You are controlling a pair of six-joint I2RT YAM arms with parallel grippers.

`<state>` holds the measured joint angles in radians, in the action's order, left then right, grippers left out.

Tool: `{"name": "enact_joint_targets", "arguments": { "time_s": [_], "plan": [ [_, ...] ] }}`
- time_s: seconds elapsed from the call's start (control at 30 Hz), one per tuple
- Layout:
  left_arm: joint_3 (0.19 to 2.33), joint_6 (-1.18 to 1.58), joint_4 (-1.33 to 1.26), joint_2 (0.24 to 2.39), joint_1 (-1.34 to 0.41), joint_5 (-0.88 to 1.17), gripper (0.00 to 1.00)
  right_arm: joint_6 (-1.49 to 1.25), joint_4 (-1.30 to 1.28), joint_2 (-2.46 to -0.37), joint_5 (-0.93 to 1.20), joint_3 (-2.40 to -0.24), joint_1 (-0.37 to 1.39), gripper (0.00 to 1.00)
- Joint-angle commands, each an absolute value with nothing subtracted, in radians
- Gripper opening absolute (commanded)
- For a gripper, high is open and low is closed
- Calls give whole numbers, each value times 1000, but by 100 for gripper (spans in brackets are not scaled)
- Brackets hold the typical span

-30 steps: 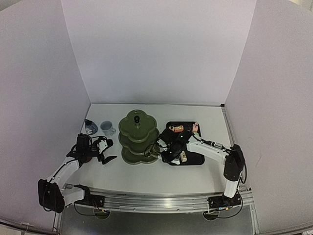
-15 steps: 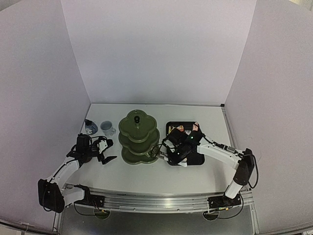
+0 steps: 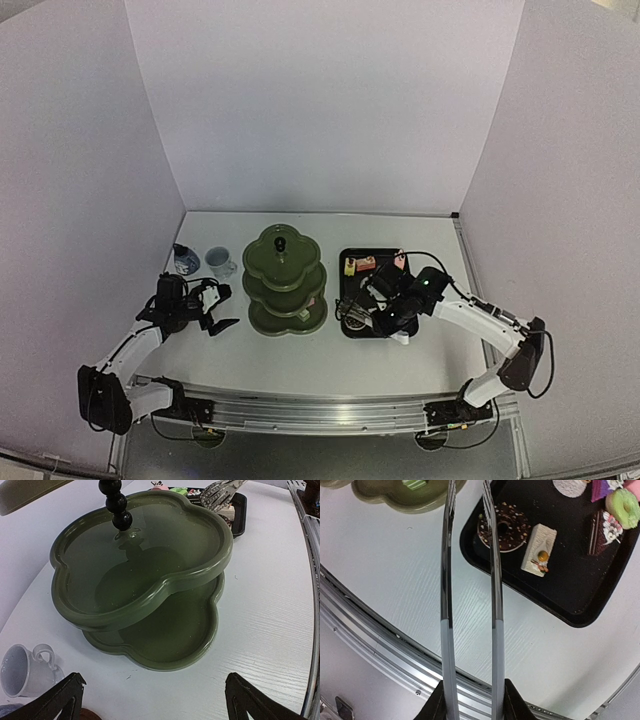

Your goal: Serve the afternoon tea

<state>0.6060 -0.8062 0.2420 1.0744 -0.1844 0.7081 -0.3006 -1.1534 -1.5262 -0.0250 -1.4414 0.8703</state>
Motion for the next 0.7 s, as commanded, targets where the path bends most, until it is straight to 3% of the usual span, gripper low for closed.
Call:
{"name": "enact_joint_targets", "arguments": {
  "time_s": [0.0, 0.67],
  "plan": [
    [624, -797, 215, 1082, -188, 737, 99, -379, -1239, -1488, -83, -1443, 833, 30],
    [623, -823, 227, 1090, -188, 738, 99, -421, -1329, -1515, -121, -1383, 817, 37]
  ]
}}
